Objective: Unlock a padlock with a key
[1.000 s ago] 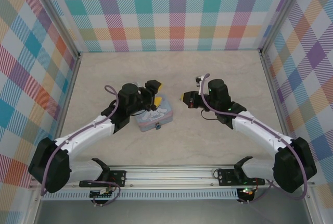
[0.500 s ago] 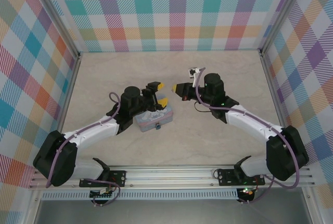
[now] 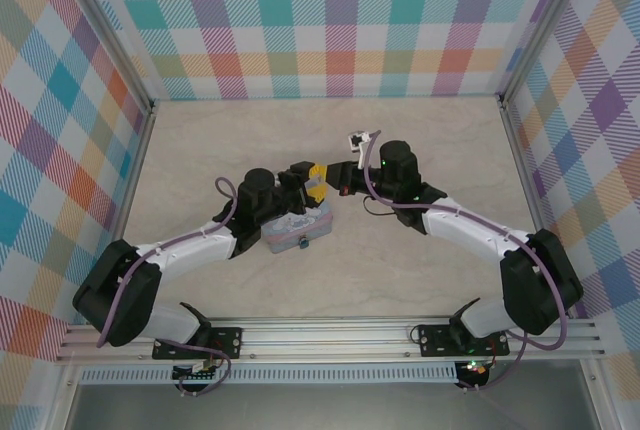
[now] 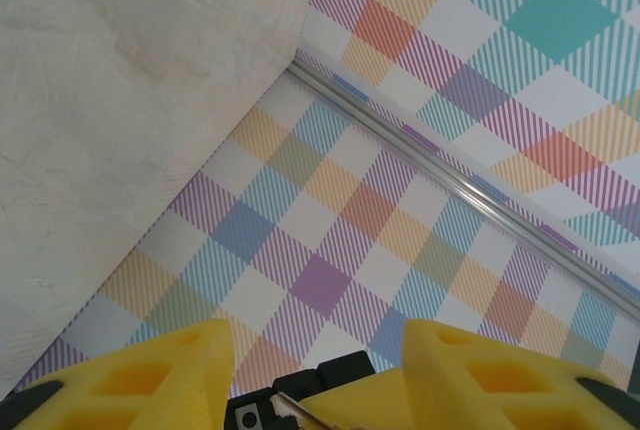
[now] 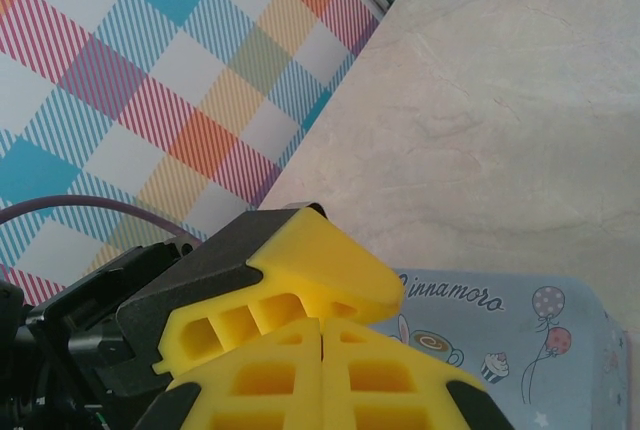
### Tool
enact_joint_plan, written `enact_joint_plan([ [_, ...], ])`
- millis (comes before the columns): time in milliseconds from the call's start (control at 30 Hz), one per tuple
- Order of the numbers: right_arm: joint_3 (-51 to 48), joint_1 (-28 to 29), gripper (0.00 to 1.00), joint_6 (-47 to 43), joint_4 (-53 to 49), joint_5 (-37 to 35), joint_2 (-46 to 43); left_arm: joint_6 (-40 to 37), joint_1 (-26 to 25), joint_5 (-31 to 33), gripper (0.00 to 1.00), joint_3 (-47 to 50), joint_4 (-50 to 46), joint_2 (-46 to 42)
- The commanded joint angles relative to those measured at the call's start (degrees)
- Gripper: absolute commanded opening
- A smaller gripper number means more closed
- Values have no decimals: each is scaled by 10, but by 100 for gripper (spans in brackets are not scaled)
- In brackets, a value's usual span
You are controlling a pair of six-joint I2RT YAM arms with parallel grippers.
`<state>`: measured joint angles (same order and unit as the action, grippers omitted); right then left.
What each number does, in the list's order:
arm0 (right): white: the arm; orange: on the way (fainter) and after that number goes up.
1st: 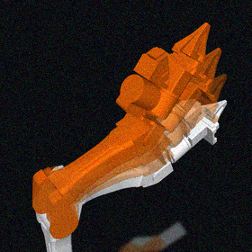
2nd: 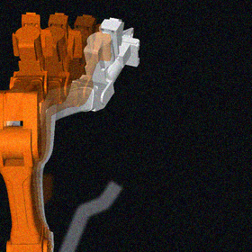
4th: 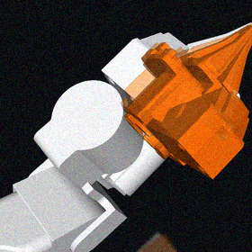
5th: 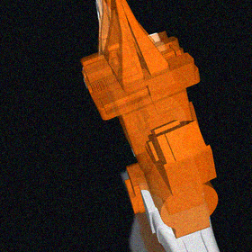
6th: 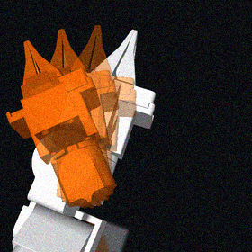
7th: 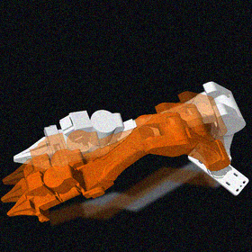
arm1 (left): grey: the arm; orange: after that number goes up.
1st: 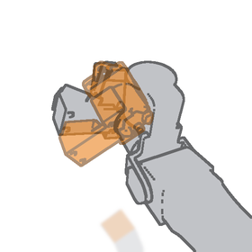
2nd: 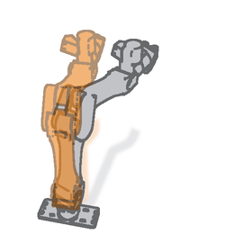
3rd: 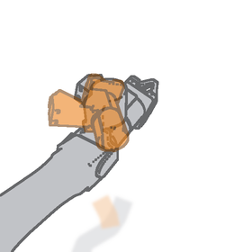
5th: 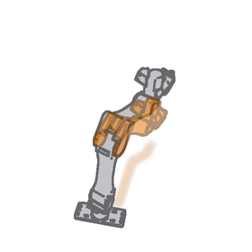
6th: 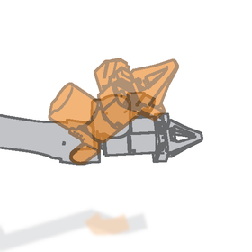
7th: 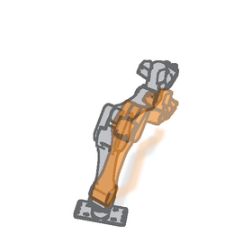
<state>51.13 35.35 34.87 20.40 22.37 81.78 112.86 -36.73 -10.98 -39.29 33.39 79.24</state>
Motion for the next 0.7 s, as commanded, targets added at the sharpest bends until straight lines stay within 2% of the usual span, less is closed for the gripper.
enact_joint_plan([
  [0,16,3,0,6,22,17,-4,102,-7,2,42,12,34,0],
  [200,4,3,0,10,24,13,-12,102,-7,8,30,16,41,1],
  [467,-4,3,0,13,23,12,-16,102,-7,16,20,20,46,1],
  [667,-10,3,0,13,15,7,-26,93,-7,25,5,27,44,-5],
])
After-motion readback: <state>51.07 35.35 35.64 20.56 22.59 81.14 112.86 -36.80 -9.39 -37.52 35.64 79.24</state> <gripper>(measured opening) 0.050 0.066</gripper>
